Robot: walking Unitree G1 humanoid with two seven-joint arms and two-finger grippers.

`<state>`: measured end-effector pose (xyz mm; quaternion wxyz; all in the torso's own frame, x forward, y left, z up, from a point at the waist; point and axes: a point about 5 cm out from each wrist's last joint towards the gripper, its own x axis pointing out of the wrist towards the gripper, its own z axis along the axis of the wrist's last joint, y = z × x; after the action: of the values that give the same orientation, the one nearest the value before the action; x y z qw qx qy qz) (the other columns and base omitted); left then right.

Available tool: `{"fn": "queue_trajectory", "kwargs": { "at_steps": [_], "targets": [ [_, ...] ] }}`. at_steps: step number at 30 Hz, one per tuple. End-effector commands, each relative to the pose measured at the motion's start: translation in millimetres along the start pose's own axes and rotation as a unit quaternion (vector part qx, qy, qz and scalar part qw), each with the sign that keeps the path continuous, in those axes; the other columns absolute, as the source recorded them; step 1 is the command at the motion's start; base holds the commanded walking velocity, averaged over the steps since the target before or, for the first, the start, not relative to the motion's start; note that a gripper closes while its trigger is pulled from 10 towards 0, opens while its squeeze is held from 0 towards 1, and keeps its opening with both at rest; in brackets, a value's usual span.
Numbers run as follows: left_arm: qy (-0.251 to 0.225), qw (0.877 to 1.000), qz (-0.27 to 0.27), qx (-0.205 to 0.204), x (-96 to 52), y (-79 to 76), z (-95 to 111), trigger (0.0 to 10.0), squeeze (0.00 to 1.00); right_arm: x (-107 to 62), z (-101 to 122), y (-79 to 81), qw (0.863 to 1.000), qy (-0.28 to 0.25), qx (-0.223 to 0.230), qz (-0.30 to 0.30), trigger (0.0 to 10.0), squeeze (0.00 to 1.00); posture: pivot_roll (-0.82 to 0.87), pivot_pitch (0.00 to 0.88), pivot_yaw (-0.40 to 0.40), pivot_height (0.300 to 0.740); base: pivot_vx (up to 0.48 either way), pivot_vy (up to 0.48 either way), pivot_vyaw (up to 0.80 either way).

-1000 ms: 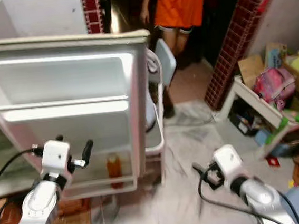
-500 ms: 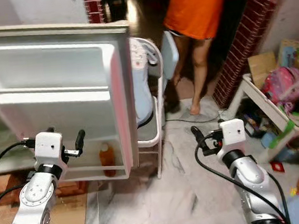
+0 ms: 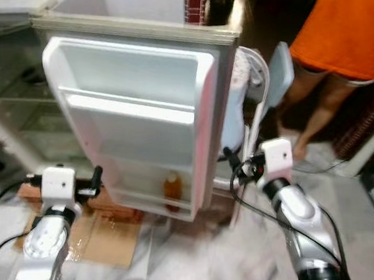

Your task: Restocking fridge

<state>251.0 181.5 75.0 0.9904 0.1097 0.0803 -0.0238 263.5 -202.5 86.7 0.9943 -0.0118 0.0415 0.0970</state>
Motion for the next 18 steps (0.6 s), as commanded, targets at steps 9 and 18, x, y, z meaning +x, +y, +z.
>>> {"fn": "queue_trajectory", "kwargs": {
  "at_steps": [9,18],
  "targets": [
    [0.068,0.997,0.045,0.0,-0.2,12.0,-16,10.0,0.0,31.0,33,9.1,0.997,-0.052,-0.012,-0.064,10.0,0.0,0.1,0.0,-0.053,0.74,0.0,0.0,0.78],
    [0.097,0.994,0.049,-0.001,-4.4,14.0,-23,10.0,0.0,46.9,55,53.9,0.993,-0.072,0.072,0.065,10.0,0.0,0.11,0.0,-0.061,0.74,0.0,0.0,0.08]
  ]
}}
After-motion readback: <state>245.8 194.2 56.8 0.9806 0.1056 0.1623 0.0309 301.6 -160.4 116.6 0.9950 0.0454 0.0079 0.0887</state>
